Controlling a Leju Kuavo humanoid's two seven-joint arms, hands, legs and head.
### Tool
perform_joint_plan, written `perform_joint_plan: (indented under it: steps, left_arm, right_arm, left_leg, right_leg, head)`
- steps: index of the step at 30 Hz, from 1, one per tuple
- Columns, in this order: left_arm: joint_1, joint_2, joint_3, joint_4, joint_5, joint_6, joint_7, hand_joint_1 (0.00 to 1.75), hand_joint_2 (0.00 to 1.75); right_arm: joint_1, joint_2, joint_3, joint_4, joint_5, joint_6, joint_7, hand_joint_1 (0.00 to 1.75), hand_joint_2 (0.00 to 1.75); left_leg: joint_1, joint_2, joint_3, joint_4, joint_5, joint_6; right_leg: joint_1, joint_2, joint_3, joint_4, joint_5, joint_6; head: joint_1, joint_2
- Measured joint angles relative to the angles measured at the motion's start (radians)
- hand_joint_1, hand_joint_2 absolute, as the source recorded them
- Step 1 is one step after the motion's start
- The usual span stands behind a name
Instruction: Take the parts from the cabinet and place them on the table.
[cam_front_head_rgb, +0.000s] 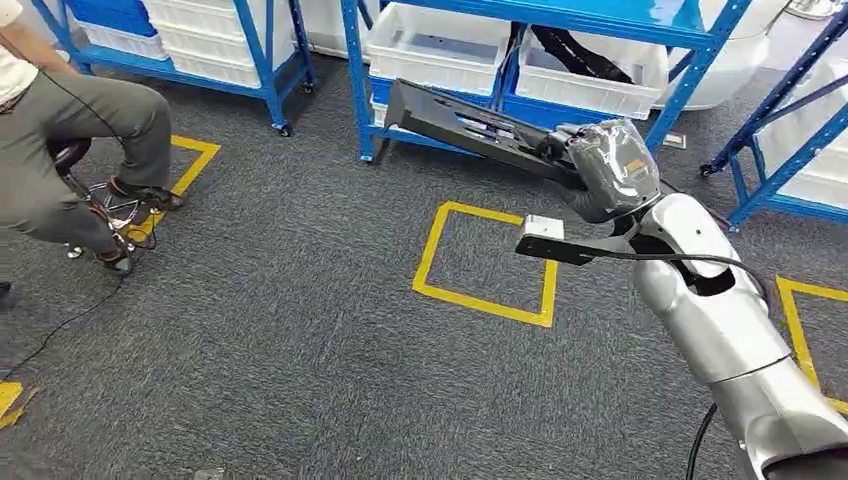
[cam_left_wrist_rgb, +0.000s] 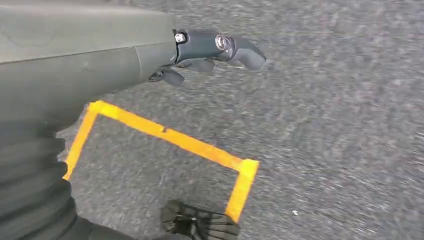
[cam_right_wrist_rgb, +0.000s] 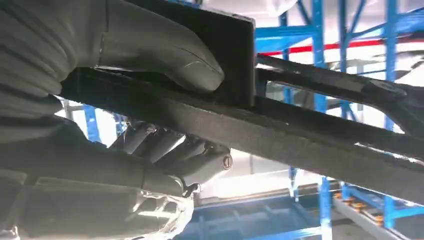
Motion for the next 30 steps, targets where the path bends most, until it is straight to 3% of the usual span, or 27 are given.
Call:
perform_joint_plan:
  steps: [1, 2, 3, 5, 6, 7, 8, 9, 11, 12, 13, 15, 16, 17, 18, 21, 22, 23, 24, 25, 27, 28, 29, 30]
  left_arm:
    - [0.0, 0.0, 0.0, 0.0, -0.003, 0.0, 0.0, 0.0, 1.75]
    - [-0.001, 0.0, 0.0, 0.0, -0.003, 0.001, 0.0, 0.0, 1.75]
    - [-0.001, 0.0, 0.0, 0.0, -0.003, 0.002, 0.0, 0.0, 1.75]
    - [0.004, 0.0, 0.0, 0.0, -0.005, 0.004, 0.001, 0.0, 1.75]
    - [0.006, 0.0, 0.0, 0.0, -0.005, 0.005, 0.003, 0.0, 1.75]
    - [0.006, 0.003, 0.0, 0.0, -0.006, 0.005, 0.003, 0.0, 1.75]
    - [0.006, 0.002, 0.0, 0.0, -0.006, 0.005, 0.004, 0.0, 1.75]
    - [0.006, 0.002, 0.0, 0.0, -0.006, 0.005, 0.006, 0.0, 1.75]
    - [0.006, 0.002, 0.0, 0.0, -0.008, 0.005, 0.007, 0.0, 1.75]
    - [0.007, 0.002, 0.0, 0.0, -0.01, 0.005, 0.007, 0.0, 1.75]
    - [0.007, 0.002, 0.0, 0.0, -0.01, 0.005, 0.006, 0.0, 1.75]
    - [0.007, 0.005, 0.0, 0.0, -0.009, 0.006, 0.006, 0.0, 1.75]
    - [0.007, 0.008, 0.0, 0.0, -0.008, 0.006, 0.006, 0.0, 1.75]
    - [0.007, 0.011, 0.0, 0.0, -0.006, 0.007, 0.006, 0.0, 1.75]
    - [0.005, 0.013, 0.0, 0.0, -0.006, 0.008, 0.006, 0.0, 1.75]
    - [0.011, 0.015, 0.0, 0.0, -0.006, 0.011, 0.005, 0.0, 1.75]
    - [0.013, 0.015, 0.0, 0.0, -0.006, 0.011, 0.005, 0.0, 1.75]
    - [0.015, 0.013, 0.0, 0.0, -0.006, 0.012, 0.004, 0.0, 1.75]
    - [0.014, 0.014, 0.0, 0.0, -0.006, 0.013, 0.004, 0.0, 1.75]
    - [0.013, 0.014, 0.0, 0.0, -0.006, 0.013, 0.004, 0.0, 1.75]
    - [0.014, 0.014, 0.0, 0.0, -0.006, 0.013, 0.004, 0.0, 1.75]
    - [0.017, 0.014, 0.0, 0.0, -0.006, 0.012, 0.005, 0.0, 1.75]
    - [0.02, 0.013, 0.0, 0.0, -0.006, 0.011, 0.005, 0.0, 1.75]
    - [0.022, 0.012, 0.0, 0.0, -0.006, 0.01, 0.007, 0.0, 1.75]
  right_arm:
    - [0.0, -0.001, 0.0, 0.0, 0.004, 0.0, 0.0, 1.75, 1.75]
    - [0.0, -0.002, 0.0, 0.0, 0.007, 0.0, 0.0, 1.75, 1.75]
    - [0.002, -0.004, 0.0, 0.0, 0.01, -0.001, 0.0, 1.75, 1.75]
    - [0.008, -0.004, 0.0, 0.0, 0.012, -0.001, 0.001, 1.75, 1.75]
    - [0.008, -0.002, 0.001, 0.0, 0.012, -0.001, 0.002, 1.75, 1.75]
    - [0.007, 0.001, 0.002, 0.0, 0.013, -0.001, 0.002, 1.75, 1.75]
    - [0.01, 0.003, 0.003, 0.0, 0.016, -0.001, 0.002, 1.75, 1.75]
    - [0.012, 0.004, 0.003, 0.0, 0.019, -0.001, 0.002, 1.75, 1.75]
    - [0.018, 0.018, 0.008, 0.002, 0.039, -0.007, 0.001, 1.75, 1.75]
    - [0.022, 0.029, 0.014, 0.005, 0.054, -0.011, 0.001, 1.75, 1.75]
    - [0.025, 0.044, 0.022, 0.011, 0.066, -0.014, 0.001, 1.75, 1.75]
    - [0.024, 0.07, 0.035, 0.022, 0.078, -0.015, 0.0, 1.75, 1.75]
    - [0.022, 0.085, 0.042, 0.026, 0.079, -0.016, 0.0, 1.75, 1.75]
    - [0.021, 0.098, 0.047, 0.029, 0.083, -0.019, 0.0, 1.75, 1.75]
    - [0.02, 0.108, 0.05, 0.033, 0.087, -0.026, 0.0, 1.75, 1.75]
    - [0.019, 0.137, 0.064, 0.042, 0.093, -0.026, 0.001, 1.75, 1.75]
    - [0.018, 0.143, 0.067, 0.043, 0.092, -0.027, 0.001, 1.75, 1.75]
    - [0.017, 0.143, 0.069, 0.046, 0.092, -0.027, 0.002, 1.75, 1.75]
    - [0.016, 0.145, 0.071, 0.048, 0.092, -0.029, 0.002, 1.75, 1.75]
    - [0.017, 0.144, 0.071, 0.052, 0.092, -0.029, 0.002, 1.75, 1.75]
    - [0.022, 0.143, 0.075, 0.06, 0.093, -0.029, 0.002, 1.75, 1.75]
    - [0.025, 0.143, 0.078, 0.064, 0.093, -0.029, 0.002, 1.75, 1.75]
    - [0.026, 0.143, 0.078, 0.067, 0.093, -0.029, 0.002, 1.75, 1.75]
    - [0.027, 0.143, 0.078, 0.067, 0.092, -0.03, 0.002, 1.75, 1.75]
  left_leg:
    - [0.0, -0.011, -0.002, 0.001, 0.004, -0.006]
    - [-0.006, -0.022, -0.007, 0.003, 0.009, -0.013]
    - [-0.007, -0.029, -0.012, 0.003, 0.014, -0.018]
    - [-0.003, -0.047, -0.017, -0.009, 0.027, -0.036]
    - [-0.004, -0.058, -0.023, -0.01, 0.036, -0.042]
    - [0.0, -0.029, -0.03, 0.0, 0.026, -0.043]
    - [-0.007, 0.019, -0.044, 0.031, -0.006, -0.046]
    - [-0.003, 0.044, -0.072, 0.102, -0.053, -0.051]
    - [0.0, 0.058, -0.142, 0.273, -0.131, -0.058]
    - [0.0, 0.059, -0.159, 0.321, -0.144, -0.061]
    - [0.001, 0.06, -0.149, 0.315, -0.134, -0.062]
    - [0.0, 0.069, -0.071, 0.185, -0.073, -0.057]
    - [-0.002, 0.094, -0.016, 0.089, -0.039, -0.05]
    - [-0.011, 0.147, 0.022, 0.023, -0.034, -0.039]
    - [-0.017, 0.143, 0.023, 0.013, -0.035, -0.032]
    - [-0.023, 0.107, 0.013, 0.009, -0.031, -0.02]
    - [-0.009, 0.095, 0.021, -0.007, -0.02, -0.007]
    - [-0.01, 0.085, 0.022, -0.012, -0.017, -0.004]
    - [-0.006, 0.074, 0.02, -0.011, -0.014, 0.003]
    - [-0.005, 0.062, 0.019, -0.011, -0.013, 0.004]
    - [-0.005, 0.033, 0.017, -0.011, -0.012, 0.004]
    - [-0.004, 0.018, 0.017, -0.011, -0.01, 0.001]
    - [-0.002, 0.004, 0.017, -0.01, -0.009, -0.001]
    - [0.0, -0.009, 0.017, -0.009, -0.007, -0.004]
  right_leg:
    - [-0.007, 0.028, 0.049, -0.09, 0.028, 0.006]
    - [-0.011, 0.067, 0.067, -0.144, 0.03, 0.006]
    - [-0.006, 0.05, 0.063, -0.145, 0.04, -0.005]
    - [0.006, 0.035, 0.068, -0.139, 0.045, -0.016]
    - [0.001, 0.023, 0.065, -0.142, 0.053, -0.025]
    - [-0.02, 0.013, 0.064, -0.145, 0.061, -0.034]
    - [-0.014, 0.004, 0.062, -0.146, 0.065, -0.043]
    - [-0.011, -0.007, 0.059, -0.145, 0.067, -0.049]
    - [-0.003, -0.031, 0.053, -0.144, 0.068, -0.051]
    - [-0.001, -0.042, 0.051, -0.144, 0.068, -0.051]
    - [0.0, -0.054, 0.052, -0.144, 0.068, -0.051]
    - [0.001, -0.074, 0.053, -0.144, 0.067, -0.051]
    - [0.004, -0.083, 0.055, -0.144, 0.066, -0.052]
    - [0.01, -0.093, 0.054, -0.144, 0.064, -0.051]
    - [0.023, -0.101, 0.049, -0.141, 0.06, -0.046]
    - [0.024, -0.138, 0.052, -0.148, 0.059, -0.04]
    - [0.032, -0.134, 0.051, -0.142, 0.048, -0.033]
    - [0.021, -0.075, 0.04, -0.114, 0.033, -0.031]
    - [0.018, -0.034, 0.012, -0.053, 0.001, -0.038]
    - [0.014, -0.018, -0.026, 0.028, -0.034, -0.043]
    - [0.008, -0.01, -0.097, 0.172, -0.079, -0.038]
    - [0.004, -0.01, -0.106, 0.184, -0.074, -0.029]
    - [0.0, -0.01, -0.089, 0.144, -0.051, -0.017]
    - [-0.005, -0.007, -0.055, 0.07, -0.016, -0.003]
  head:
    - [0.001, 0.0]
    - [0.001, 0.0]
    - [-0.002, 0.0]
    - [-0.001, 0.0]
    - [-0.002, 0.0]
    - [-0.003, 0.0]
    - [-0.006, 0.0]
    - [-0.01, 0.0]
    - [-0.01, 0.0]
    - [-0.011, 0.0]
    - [-0.01, 0.0]
    - [-0.011, 0.0]
    - [-0.011, 0.0]
    - [-0.012, 0.0]
    - [-0.01, 0.0]
    - [-0.006, 0.0]
    - [-0.005, 0.0]
    - [-0.005, 0.0]
    - [-0.005, 0.0]
    - [-0.001, 0.0]
    - [0.0, 0.0]
    - [-0.001, 0.0]
    - [-0.001, 0.0]
    - [0.0, 0.0]
